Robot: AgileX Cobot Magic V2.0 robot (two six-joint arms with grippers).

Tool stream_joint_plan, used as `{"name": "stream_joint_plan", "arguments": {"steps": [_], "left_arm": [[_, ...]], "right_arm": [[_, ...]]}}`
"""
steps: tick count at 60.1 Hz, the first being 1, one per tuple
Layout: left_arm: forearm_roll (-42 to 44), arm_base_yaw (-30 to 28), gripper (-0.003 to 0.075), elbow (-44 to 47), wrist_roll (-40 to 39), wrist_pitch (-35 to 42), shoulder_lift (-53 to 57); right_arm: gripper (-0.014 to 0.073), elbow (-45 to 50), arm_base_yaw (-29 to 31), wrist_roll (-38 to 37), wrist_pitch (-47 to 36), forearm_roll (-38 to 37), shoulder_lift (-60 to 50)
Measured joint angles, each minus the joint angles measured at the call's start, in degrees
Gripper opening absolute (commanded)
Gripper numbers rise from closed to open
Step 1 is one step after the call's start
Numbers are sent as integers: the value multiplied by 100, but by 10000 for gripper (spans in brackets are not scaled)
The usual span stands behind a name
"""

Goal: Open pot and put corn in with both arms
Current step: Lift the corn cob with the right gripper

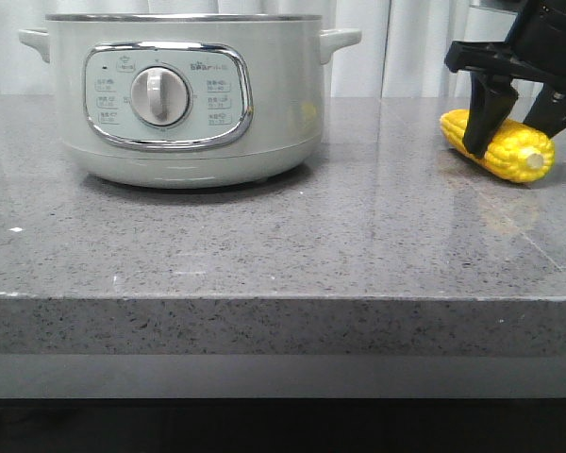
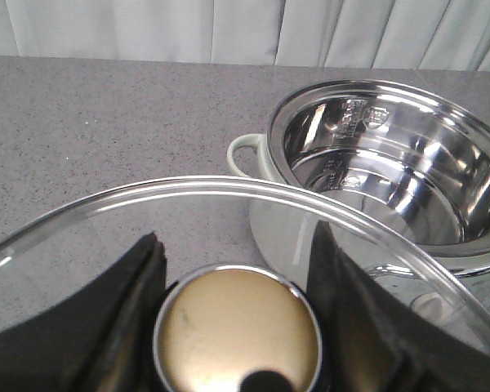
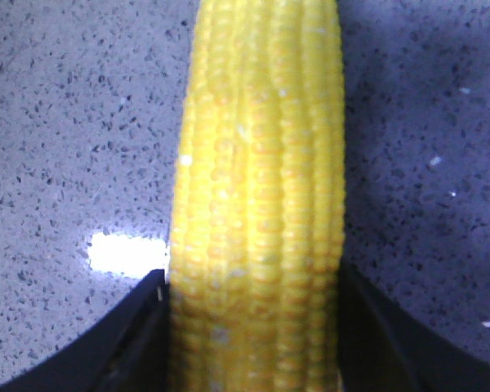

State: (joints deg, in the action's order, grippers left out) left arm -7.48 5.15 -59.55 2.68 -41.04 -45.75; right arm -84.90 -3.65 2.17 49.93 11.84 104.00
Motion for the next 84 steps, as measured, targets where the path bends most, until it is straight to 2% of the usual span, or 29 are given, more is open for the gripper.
{"name": "stream_joint_plan", "arguments": {"steps": [14,42,60,71,84], "left_arm": [[0,0,146,0,0,22,-313],[-8,0,146,0,0,156,-18],[-8,0,146,0,76,156,20],[-8,0,146,0,98,108,272],[-22,0,146,55,98,-48,803]], "right_arm": [[323,-58,0,10,175,13,-265],[323,-547,0,46,706,67,-1370],[323,-864,-5,719,956,899,-2099],[323,-873,-217,1176,906,1343,-2343],[323,-876,-930,1508,356,1482,-2354]]}}
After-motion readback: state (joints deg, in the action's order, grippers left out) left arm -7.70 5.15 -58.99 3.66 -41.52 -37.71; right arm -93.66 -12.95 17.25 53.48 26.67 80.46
